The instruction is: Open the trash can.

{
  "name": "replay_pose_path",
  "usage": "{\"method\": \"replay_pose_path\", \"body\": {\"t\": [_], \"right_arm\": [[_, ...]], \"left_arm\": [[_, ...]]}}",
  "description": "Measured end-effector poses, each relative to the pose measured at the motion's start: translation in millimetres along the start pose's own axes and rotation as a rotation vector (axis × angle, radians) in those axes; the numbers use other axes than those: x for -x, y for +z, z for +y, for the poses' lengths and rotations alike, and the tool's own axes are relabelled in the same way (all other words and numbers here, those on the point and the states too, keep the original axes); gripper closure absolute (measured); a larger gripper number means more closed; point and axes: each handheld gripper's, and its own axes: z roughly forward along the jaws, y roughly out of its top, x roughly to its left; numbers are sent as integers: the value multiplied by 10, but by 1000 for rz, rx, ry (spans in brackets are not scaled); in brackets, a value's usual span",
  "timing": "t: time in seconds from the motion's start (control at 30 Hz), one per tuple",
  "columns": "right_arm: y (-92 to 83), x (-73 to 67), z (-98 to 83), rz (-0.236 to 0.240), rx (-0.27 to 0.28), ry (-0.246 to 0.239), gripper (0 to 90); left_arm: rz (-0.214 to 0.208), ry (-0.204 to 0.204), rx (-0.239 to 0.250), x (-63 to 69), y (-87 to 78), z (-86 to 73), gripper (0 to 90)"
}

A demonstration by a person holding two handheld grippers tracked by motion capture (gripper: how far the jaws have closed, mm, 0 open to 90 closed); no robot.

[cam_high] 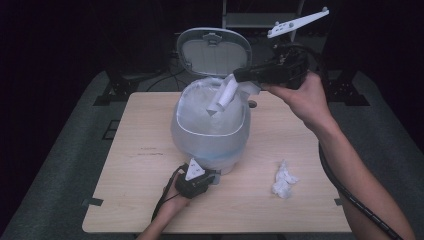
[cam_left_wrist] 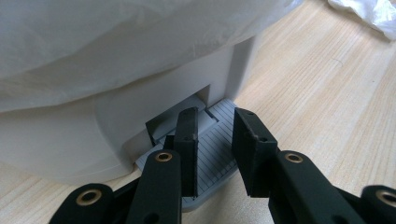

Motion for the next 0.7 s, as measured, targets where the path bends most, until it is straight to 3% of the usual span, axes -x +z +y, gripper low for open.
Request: {"method": "replay_pose_path", "body": {"t": [0.7], "right_arm": [[278,5,22,18,-36,0,867]], "left_arm": [[-1,-2,4,-1,3,-1,714]]}}
